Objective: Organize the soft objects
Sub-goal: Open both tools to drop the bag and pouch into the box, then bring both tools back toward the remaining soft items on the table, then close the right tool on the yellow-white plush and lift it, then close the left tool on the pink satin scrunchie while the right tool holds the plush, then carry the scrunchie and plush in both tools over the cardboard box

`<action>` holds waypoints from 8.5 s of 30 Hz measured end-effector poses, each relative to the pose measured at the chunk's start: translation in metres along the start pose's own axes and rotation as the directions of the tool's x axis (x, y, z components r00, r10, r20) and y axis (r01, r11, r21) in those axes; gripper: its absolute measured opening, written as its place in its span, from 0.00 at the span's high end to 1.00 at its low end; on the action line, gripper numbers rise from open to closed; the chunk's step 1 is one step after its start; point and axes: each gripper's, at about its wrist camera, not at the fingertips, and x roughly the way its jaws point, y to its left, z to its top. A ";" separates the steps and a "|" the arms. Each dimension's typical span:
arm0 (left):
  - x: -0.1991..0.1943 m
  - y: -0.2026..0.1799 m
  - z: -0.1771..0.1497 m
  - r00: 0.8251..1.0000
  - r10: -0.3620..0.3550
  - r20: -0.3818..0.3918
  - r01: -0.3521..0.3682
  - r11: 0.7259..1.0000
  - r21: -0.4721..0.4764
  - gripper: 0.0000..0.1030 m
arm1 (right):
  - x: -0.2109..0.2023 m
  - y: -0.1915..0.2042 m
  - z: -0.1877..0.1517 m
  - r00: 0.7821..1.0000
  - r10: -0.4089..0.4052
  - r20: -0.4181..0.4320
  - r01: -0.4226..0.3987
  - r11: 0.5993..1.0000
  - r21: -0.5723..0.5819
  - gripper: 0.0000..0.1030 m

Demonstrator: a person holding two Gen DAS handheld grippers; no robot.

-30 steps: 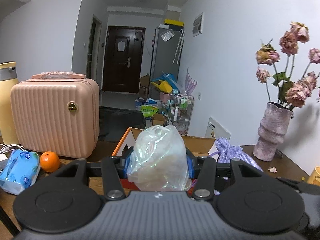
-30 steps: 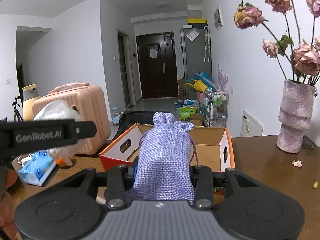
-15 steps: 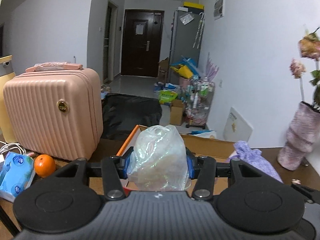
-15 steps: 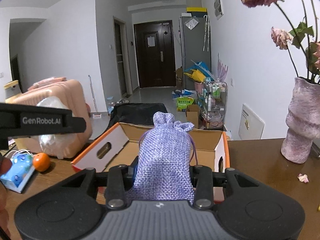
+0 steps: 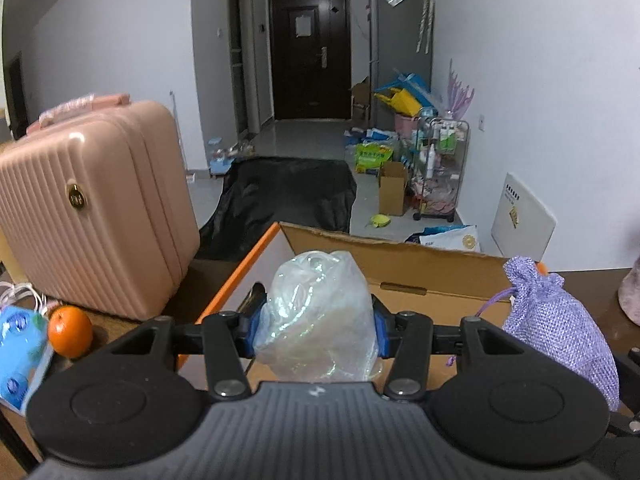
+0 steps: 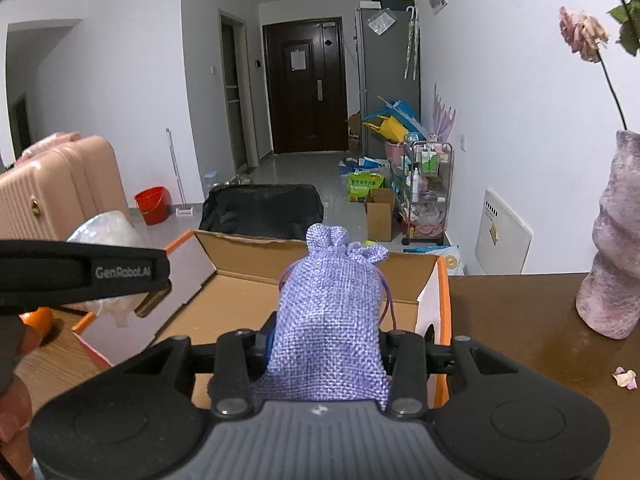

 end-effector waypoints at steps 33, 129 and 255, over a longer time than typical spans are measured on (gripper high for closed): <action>-0.078 0.062 -0.037 0.995 -0.041 0.089 0.045 0.998 -0.036 0.00 | -0.056 0.020 -0.027 1.000 -0.017 0.025 0.018 0.999 -0.034 0.00; -0.192 0.213 -0.226 0.973 -0.227 0.048 0.225 0.973 0.043 0.00 | -0.167 0.116 -0.203 1.000 -0.019 0.001 0.019 0.996 -0.090 0.55; -0.132 0.049 -0.078 0.910 -0.313 0.273 0.336 0.941 -0.041 0.66 | -0.133 0.017 -0.098 0.942 -0.169 0.291 0.169 0.985 0.027 0.55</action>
